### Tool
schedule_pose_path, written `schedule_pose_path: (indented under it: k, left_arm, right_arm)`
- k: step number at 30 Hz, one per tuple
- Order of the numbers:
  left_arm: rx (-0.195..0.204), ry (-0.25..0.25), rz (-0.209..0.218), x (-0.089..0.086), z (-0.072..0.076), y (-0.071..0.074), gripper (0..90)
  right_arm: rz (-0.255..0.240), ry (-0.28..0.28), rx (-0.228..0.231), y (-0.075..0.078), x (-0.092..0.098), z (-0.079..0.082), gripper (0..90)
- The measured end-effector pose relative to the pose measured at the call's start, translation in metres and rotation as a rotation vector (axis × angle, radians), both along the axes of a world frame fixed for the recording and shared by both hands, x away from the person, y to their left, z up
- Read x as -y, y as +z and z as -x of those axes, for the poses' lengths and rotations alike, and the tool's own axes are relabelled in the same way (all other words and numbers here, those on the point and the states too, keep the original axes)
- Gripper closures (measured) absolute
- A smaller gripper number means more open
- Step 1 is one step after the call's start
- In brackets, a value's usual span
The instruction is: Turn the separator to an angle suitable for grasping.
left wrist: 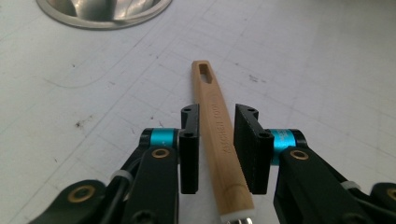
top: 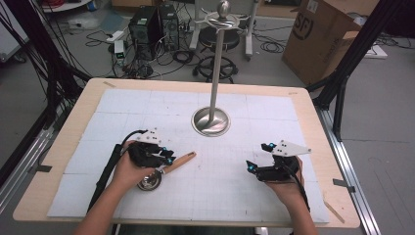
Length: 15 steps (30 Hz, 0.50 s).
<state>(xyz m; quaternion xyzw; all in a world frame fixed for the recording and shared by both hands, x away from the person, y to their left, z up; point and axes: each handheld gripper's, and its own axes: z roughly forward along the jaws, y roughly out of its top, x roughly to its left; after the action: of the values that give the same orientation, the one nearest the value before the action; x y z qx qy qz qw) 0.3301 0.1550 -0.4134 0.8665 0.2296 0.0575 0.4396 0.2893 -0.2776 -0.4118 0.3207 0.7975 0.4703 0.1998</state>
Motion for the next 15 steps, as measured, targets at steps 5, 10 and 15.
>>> schedule_pose_path:
  k: [5, 10, 15]
  left_arm:
    - [0.019, 0.019, 0.074, -0.015, 0.003, 0.008, 59.0]
    - [0.034, 0.038, 0.168, -0.031, 0.005, 0.016, 48.0]
    - [0.029, 0.07, 0.187, -0.042, 0.006, 0.019, 35.5]
  right_arm:
    - [0.01, 0.003, 0.004, 0.0, 0.0, 0.0, 14.9]
    - [0.01, -0.005, -0.003, -0.001, 0.001, 0.0, 14.9]
    - [0.015, 0.001, -0.007, -0.002, 0.0, 0.0, 14.9]
